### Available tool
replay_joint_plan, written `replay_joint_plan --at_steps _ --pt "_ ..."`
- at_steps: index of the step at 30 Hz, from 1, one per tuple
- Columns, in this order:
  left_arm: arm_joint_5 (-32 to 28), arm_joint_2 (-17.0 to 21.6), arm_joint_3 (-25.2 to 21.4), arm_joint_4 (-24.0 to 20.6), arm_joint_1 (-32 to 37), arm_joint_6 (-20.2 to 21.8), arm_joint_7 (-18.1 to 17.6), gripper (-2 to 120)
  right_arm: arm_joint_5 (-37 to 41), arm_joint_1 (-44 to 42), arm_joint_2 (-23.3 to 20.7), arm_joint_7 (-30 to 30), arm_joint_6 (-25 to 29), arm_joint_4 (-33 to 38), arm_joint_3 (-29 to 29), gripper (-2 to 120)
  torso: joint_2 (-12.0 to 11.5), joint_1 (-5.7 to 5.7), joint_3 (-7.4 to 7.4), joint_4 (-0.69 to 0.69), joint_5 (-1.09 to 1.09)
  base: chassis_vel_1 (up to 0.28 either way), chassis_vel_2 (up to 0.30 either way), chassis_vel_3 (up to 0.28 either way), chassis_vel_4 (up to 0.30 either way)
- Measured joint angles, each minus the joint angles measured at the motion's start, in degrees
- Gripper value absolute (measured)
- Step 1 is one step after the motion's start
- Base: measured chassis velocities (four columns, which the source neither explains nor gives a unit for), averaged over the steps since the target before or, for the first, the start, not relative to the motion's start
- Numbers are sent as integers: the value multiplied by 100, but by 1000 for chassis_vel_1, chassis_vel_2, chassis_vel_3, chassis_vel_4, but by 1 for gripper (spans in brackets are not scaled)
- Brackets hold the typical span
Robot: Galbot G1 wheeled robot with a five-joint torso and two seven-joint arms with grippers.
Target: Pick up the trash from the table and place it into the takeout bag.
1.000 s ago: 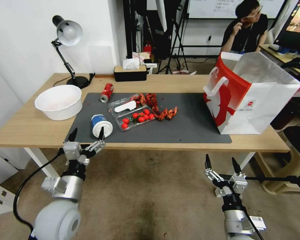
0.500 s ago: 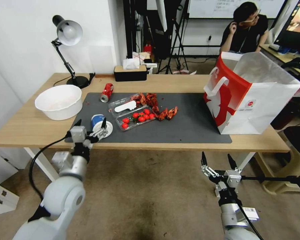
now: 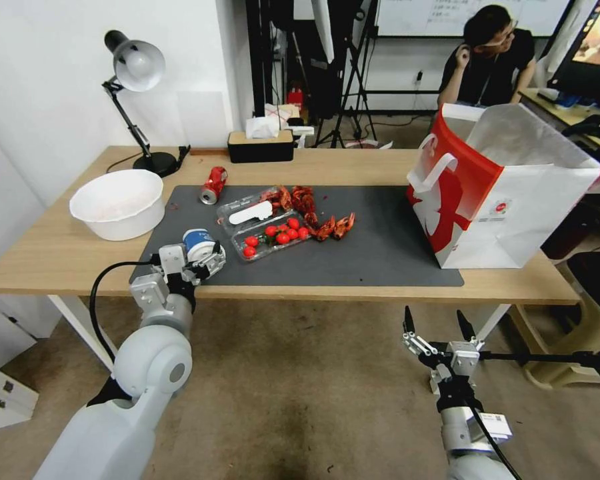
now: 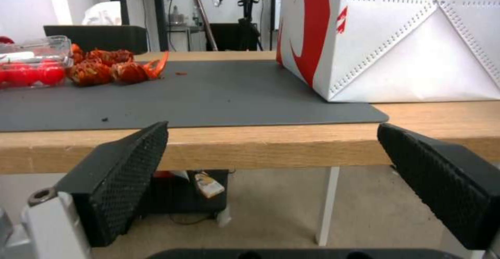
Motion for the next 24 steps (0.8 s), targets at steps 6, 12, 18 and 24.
replay_joint_plan --at_steps 6,12,18,24 --pt "-284 -148 33 180 -155 -25 -194 100 -3 -1 -23 -1 -14 -9 -3 100 0 -1 0 -1 0 0 0 0 0" --pt "-5 -285 117 384 -258 1 -452 100 -3 4 -71 3 -26 12 -1 100 0 0 -1 0 0 0 0 0 0" --pt "138 -317 168 543 -320 44 -540 100 -1 -13 -99 26 -30 20 6 100 0 0 -1 -1 -1 0 0 0 0" --pt "186 -366 159 623 -374 49 -676 100 6 -7 -119 58 -42 21 9 100 0 0 -1 -1 0 0 0 0 0"
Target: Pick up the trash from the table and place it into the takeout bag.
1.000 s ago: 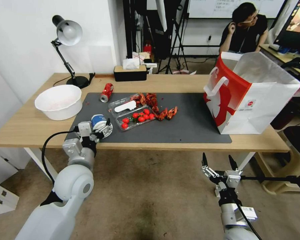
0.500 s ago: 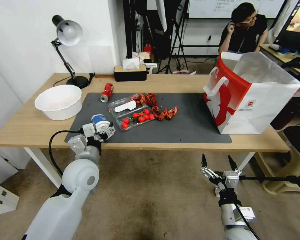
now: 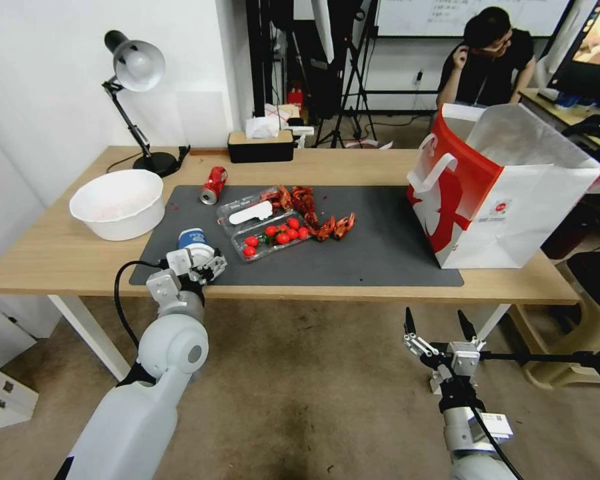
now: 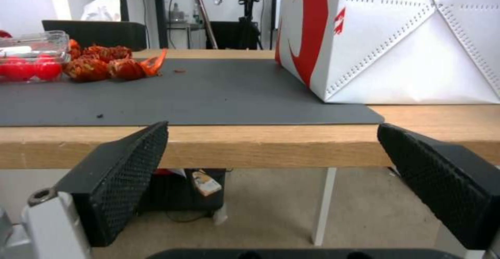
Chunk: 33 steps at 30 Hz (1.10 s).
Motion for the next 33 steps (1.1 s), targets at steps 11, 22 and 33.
replay_joint_plan --at_steps 11,22,33 --pt "11 44 -76 44 -4 -5 -104 83 11 67 -5 45 -38 -22 -7 100 0 0 0 0 0 0 0 0 0" --pt "340 106 -181 -19 141 -344 293 64 29 122 7 62 -46 -98 -35 100 0 -1 0 0 -1 0 0 0 0" --pt "640 472 -176 -111 82 -2112 2931 64 5 74 29 21 40 -95 -45 100 0 0 0 0 -1 0 0 0 0"
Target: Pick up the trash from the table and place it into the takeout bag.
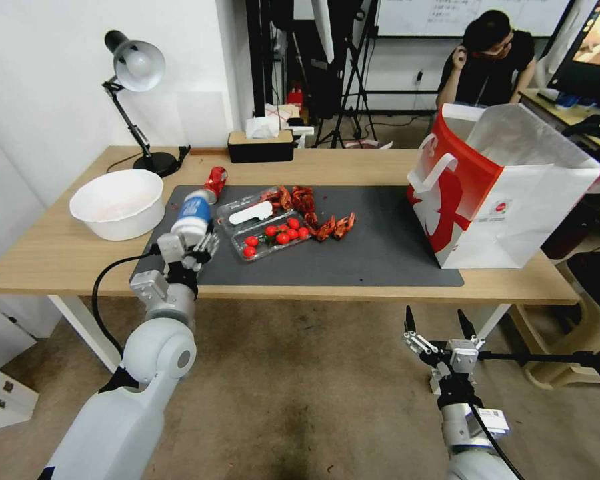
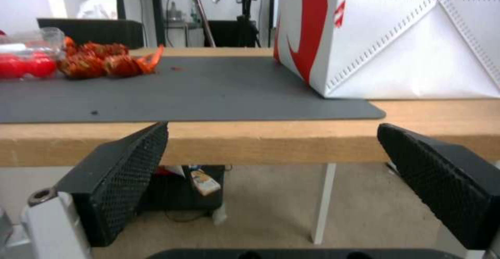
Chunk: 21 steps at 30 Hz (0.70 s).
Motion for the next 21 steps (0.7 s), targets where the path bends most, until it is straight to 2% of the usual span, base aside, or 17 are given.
replay_joint_plan --at_steps 3,11,14,15,18,19,21 --pt "-504 163 111 -20 -293 -12 513 64 -31 -105 21 -60 119 93 16 100 0 0 0 0 0 0 0 0 0" --pt "-879 392 544 240 -1187 -69 968 64 -36 -261 69 -242 279 278 60 100 0 0 0 -1 0 0 0 0 0" --pt "-1228 492 945 467 -1950 -127 1186 64 -50 -326 102 -329 301 397 83 100 0 0 0 0 2 0 0 0 0" --pt "-1228 492 945 467 -1950 -127 1186 64 -50 -326 102 -329 301 397 83 100 0 0 0 0 2 0 0 0 0" --pt "-1391 491 1472 810 -2632 -223 1420 64 -58 -391 108 -355 305 496 127 100 0 0 0 0 2 0 0 0 0" --pt "-1391 491 1472 810 -2632 -223 1420 64 -58 -391 108 -355 305 496 127 100 0 0 0 0 2 0 0 0 0" --pt "-1449 424 1932 1015 -3077 -247 1475 64 -59 -439 101 -359 305 552 162 100 0 0 1 1 0 0 0 0 0"
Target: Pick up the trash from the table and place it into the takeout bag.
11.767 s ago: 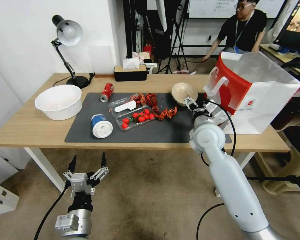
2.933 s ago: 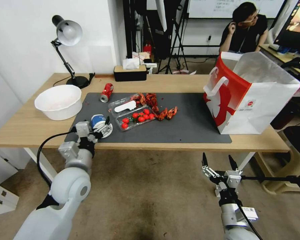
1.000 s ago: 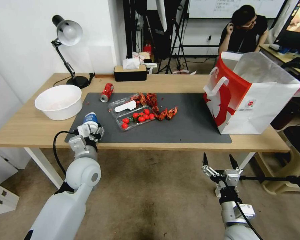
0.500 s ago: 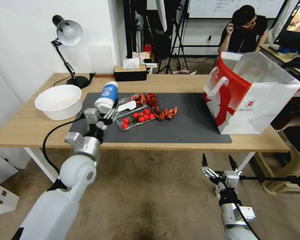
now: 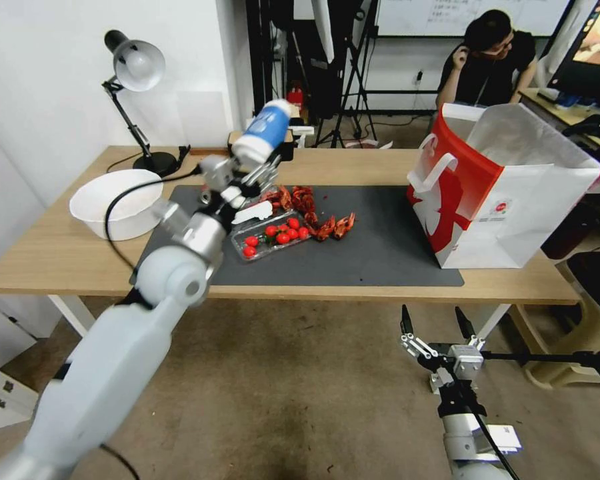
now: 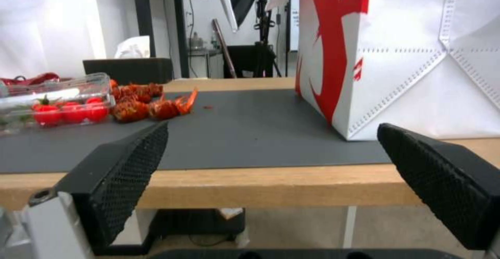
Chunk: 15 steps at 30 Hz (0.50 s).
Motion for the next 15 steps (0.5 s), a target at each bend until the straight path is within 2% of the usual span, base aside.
replay_joint_plan --at_steps 1,2,5,7,9,10,14,15 --pt "-16 -51 195 94 -207 -2 1 64 0 -15 -4 -1 1 13 14 100 0 0 0 0 0 0 0 0 0" --pt "-16 -51 195 94 -207 -2 1 64 0 -15 -4 -1 1 13 14 100 0 0 0 0 0 0 0 0 0" --pt "-25 -280 769 444 -904 56 -20 64 0 -67 -4 -23 29 41 59 100 0 0 0 -2 2 0 0 0 0" --pt "-25 -339 869 531 -1040 68 -23 64 0 -78 0 -29 35 44 65 100 0 0 0 -2 2 0 0 0 0" --pt "-31 -713 1309 996 -1642 99 -23 64 -2 -125 16 -44 62 45 78 100 0 0 0 -1 1 0 0 0 0" --pt "-31 -713 1309 996 -1642 99 -23 64 -2 -125 16 -44 62 45 78 100 0 0 0 -1 1 0 0 0 0" --pt "-17 -1443 1981 1682 -2489 98 20 64 -20 -144 39 -56 98 8 83 100 0 1 0 -1 3 0 0 0 0" --pt "-17 -1443 1981 1682 -2489 98 20 64 -20 -144 39 -56 98 8 83 100 0 1 0 -1 3 0 0 0 0"
